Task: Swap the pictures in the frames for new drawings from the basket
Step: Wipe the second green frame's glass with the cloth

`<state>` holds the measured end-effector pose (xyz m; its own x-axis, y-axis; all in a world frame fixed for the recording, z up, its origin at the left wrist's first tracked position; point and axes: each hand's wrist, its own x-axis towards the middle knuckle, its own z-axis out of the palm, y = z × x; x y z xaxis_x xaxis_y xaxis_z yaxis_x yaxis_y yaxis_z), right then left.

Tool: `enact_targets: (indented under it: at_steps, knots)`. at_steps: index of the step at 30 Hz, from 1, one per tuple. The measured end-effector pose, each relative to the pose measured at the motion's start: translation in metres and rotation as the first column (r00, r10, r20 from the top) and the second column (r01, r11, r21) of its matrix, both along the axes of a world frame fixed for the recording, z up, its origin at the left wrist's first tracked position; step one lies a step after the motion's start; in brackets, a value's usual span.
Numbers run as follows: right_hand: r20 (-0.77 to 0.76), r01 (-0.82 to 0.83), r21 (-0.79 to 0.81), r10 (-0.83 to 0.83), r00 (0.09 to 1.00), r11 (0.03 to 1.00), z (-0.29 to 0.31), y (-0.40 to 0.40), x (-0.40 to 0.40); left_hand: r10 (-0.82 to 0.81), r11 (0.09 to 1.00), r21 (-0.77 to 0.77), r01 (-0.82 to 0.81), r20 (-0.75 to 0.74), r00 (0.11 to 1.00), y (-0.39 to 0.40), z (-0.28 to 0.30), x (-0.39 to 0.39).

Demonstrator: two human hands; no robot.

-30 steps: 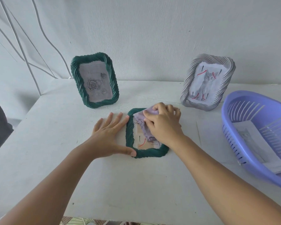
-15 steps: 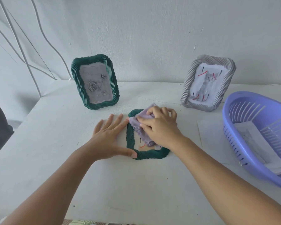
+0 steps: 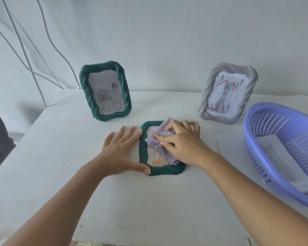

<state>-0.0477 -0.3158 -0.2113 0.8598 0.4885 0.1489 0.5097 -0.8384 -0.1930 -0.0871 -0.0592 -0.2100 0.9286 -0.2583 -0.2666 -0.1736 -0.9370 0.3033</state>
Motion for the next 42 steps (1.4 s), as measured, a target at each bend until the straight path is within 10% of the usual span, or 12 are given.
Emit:
enact_targets:
  at_steps: [20, 42]
  knots:
    - [0.084, 0.313, 0.041, -0.316, 0.945, 0.949, -0.009, 0.005, 0.002, 0.005, 1.000, -0.006, -0.005, 0.003, 1.000, 0.000, -0.001, 0.001]
    - [0.094, 0.140, 0.063, -0.145, 0.985, 0.988, -0.012, -0.021, -0.027, 0.011, 1.000, -0.022, -0.011, 0.000, 1.000, -0.001, 0.000, 0.000]
